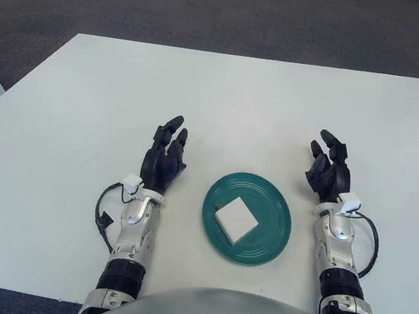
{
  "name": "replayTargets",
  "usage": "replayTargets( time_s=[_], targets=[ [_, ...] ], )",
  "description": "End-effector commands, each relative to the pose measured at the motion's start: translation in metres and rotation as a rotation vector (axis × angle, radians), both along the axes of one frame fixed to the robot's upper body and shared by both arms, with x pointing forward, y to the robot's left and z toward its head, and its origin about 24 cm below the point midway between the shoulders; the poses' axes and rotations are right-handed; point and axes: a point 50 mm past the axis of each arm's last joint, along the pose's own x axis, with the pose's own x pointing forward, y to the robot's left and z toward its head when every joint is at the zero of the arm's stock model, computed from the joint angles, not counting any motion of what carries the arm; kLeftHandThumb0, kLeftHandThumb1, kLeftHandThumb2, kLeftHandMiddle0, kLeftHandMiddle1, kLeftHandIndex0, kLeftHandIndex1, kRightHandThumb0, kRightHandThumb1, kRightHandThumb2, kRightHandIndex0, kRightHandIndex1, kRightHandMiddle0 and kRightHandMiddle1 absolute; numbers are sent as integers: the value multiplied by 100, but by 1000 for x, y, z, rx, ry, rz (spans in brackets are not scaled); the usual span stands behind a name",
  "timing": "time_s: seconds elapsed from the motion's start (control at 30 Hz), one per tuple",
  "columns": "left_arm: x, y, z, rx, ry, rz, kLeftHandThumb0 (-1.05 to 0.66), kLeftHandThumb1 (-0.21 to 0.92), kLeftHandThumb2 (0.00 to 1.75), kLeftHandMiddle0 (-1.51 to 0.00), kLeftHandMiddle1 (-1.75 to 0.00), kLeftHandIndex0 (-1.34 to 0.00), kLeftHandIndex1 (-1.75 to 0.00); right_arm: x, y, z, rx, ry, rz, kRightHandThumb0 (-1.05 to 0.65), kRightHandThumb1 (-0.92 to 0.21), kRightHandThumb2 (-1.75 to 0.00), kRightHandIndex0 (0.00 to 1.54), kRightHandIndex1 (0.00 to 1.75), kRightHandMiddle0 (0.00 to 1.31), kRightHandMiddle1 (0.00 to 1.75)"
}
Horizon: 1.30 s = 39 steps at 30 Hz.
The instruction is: Put the charger into the plate.
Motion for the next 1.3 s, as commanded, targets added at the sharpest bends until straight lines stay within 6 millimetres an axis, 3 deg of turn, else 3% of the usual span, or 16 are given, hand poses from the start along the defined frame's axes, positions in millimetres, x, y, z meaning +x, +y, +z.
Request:
replayTargets(
  time_s=[0.0,0.3,0.97,1.27],
  targets=[
    [-28,-4,-32,-55,178,47,-81,92,77,-33,-2,-8,-77,-28,21,-39,83,180,-1,-84,-92,-86,30,0,0,64],
    [-25,-3,-37,-117,216,48,-82,92,74,-32,-1,-9,-77,-27,21,-42,93,205,-14,-81,-92,-84,31,0,0,67],
    [-17,-3,-42,-67,133,12,-87,92,76,-23,0,-1,-72,-21,18,-47,71,209,-5,-83,-92,-88,32,1,0,64],
    [-25,4,-39,-8,27,33,-91,92,83,-17,0,0,-53,-29,17,-45,40,170,10,-79,-92,-86,24,0,0,52]
  ],
)
